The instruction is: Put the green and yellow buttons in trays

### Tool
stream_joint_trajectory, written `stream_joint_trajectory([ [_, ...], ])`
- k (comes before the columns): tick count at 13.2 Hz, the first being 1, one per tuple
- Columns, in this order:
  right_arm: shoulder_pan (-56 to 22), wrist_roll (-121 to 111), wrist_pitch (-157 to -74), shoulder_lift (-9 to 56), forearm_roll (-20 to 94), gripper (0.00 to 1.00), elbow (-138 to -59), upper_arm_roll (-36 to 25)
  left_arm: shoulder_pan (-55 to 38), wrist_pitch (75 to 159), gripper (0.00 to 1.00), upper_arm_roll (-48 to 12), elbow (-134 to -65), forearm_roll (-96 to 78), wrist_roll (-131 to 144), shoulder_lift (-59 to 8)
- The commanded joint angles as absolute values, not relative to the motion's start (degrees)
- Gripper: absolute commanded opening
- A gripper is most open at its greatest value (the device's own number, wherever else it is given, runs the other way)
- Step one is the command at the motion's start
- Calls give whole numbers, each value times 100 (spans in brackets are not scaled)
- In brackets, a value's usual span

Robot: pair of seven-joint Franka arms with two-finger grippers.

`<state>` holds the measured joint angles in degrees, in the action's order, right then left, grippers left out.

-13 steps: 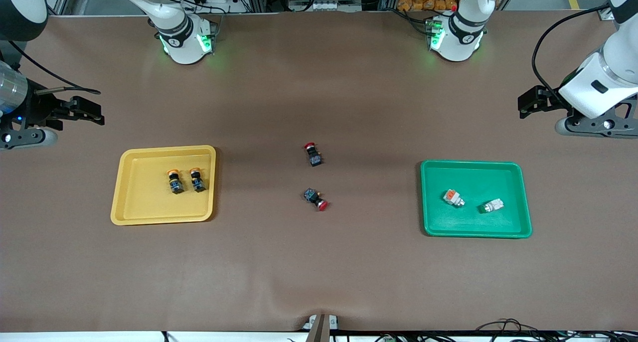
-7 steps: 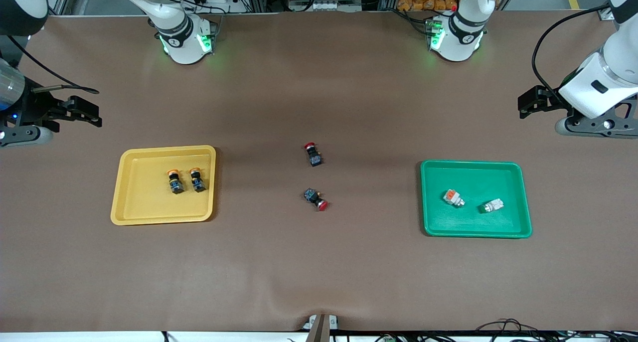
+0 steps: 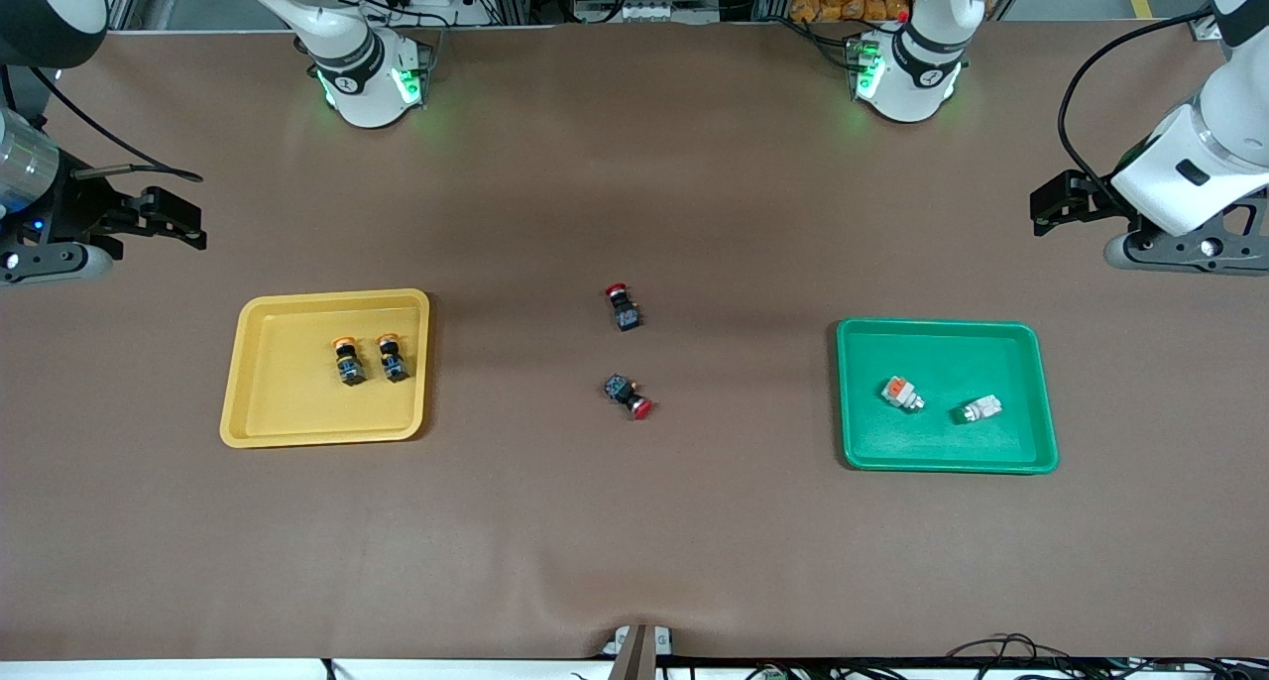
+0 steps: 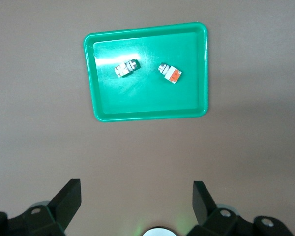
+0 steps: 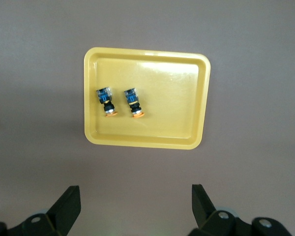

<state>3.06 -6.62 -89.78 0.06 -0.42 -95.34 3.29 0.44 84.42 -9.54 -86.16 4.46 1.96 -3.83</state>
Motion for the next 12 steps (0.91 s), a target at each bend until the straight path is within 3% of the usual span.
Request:
stream_joint_trajectory([
  [1, 352, -686, -8868, -141, -123, 100, -9606, 387, 131, 8446, 100, -958, -8587, 449, 263, -334],
  [12, 369, -677, -8912, -114, -88, 100, -9598, 387, 439, 8446, 100, -1002, -8596, 0, 483, -325],
])
